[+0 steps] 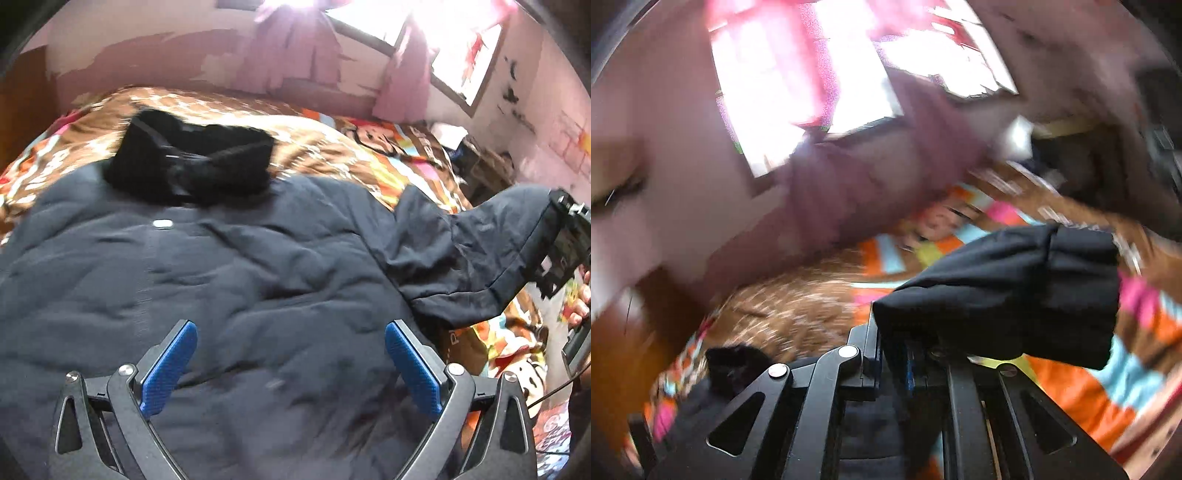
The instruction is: Fold large clothes
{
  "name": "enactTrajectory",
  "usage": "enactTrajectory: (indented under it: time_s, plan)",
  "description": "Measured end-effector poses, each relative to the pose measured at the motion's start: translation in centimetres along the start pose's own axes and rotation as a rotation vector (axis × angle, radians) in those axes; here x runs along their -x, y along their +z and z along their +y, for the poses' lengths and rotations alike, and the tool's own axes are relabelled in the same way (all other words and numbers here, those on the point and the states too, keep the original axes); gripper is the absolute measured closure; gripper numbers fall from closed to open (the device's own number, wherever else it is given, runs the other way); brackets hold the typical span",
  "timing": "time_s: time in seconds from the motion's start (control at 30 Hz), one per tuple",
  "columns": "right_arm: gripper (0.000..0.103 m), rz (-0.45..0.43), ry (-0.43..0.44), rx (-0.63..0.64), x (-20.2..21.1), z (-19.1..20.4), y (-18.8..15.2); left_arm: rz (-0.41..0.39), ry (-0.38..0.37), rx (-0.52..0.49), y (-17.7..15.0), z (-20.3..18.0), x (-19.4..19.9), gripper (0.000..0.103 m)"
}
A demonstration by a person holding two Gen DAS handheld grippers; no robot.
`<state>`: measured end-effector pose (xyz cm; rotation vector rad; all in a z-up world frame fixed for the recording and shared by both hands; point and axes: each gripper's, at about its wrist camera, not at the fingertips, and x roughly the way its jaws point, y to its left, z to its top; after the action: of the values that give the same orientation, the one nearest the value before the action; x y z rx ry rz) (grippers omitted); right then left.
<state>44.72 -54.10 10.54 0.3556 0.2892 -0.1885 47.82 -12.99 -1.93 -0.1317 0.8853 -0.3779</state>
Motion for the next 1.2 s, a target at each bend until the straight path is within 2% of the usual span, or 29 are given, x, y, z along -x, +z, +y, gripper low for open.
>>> enactTrajectory:
  time_s: [0.13, 0.2, 0.37, 0.47, 0.57, 0.63, 0.67, 0.7, 0.8, 0.9, 0.93, 0.97, 1.0, 1.03, 1.1, 1.13, 1.2]
  plan:
    - [0.094, -0.024, 0.09, 0.302, 1.7, 10.1, 0.0, -0.042, 0.009, 0.063, -0.4, 5.0, 4.7, 0.001]
    - [0.094, -0.006, 0.159, 0.476, 2.0, 15.5, -1.5, -0.064, -0.001, 0.113, -0.9, 7.9, 7.3, 0.001]
    - [0.094, 0.061, 0.256, 0.844, 3.1, 25.7, -9.1, -0.11, -0.01, 0.164, -2.9, 12.9, 11.9, 0.001]
    - [0.094, 0.145, 0.305, 0.957, 4.4, 30.4, -14.4, -0.131, -0.029, 0.183, -4.4, 15.2, 13.1, 0.001]
    - [0.088, 0.277, 0.349, 0.994, 3.8, 31.8, -19.7, -0.122, -0.067, 0.238, -6.1, 17.7, 12.8, 0.001]
    - [0.069, 0.421, 0.41, 0.986, 2.5, 31.5, -22.7, -0.096, -0.114, 0.289, -7.3, 19.2, 11.7, 0.001]
    - [0.054, 0.493, 0.441, 0.962, 2.1, 31.4, -24.2, -0.078, -0.126, 0.31, -7.9, 19.7, 10.8, 0.001]
    - [0.042, 0.531, 0.454, 0.947, 2.1, 31.1, -25.2, -0.061, -0.135, 0.323, -8.3, 20.0, 10.2, 0.001]
    - [0.036, 0.542, 0.484, 0.941, 3.4, 29.5, -26.0, -0.011, -0.186, 0.359, -9.4, 20.5, 8.0, 0.001]
    - [0.035, 0.531, 0.494, 0.92, 5.2, 27.9, -25.5, -0.009, -0.171, 0.346, -9.3, 19.7, 6.8, 0.003]
    - [0.035, 0.522, 0.485, 0.915, 5.7, 26.9, -24.9, -0.017, -0.165, 0.339, -9.0, 19.3, 6.5, 0.008]
    - [0.035, 0.511, 0.473, 0.906, 6.3, 25.9, -24.5, -0.015, -0.144, 0.333, -8.6, 18.9, 6.1, 0.027]
    - [0.035, 0.504, 0.463, 0.89, 6.7, 24.8, -24.0, -0.004, -0.145, 0.329, -8.3, 18.6, 5.6, 0.053]
    - [0.035, 0.501, 0.454, 0.875, 6.3, 23.9, -23.1, 0.021, -0.147, 0.328, -7.9, 18.5, 4.8, 0.063]
    - [0.035, 0.487, 0.425, 0.849, 5.9, 22.8, -21.9, 0.053, -0.069, 0.321, -7.2, 17.8, 3.8, 0.086]
    - [0.035, 0.483, 0.412, 0.837, 5.0, 22.3, -21.4, 0.041, -0.037, 0.317, -7.0, 17.7, 3.8, 0.092]
    - [0.035, 0.461, 0.383, 0.802, 4.8, 21.4, -20.5, -0.008, 0.009, 0.318, -6.6, 17.5, 4.7, 0.097]
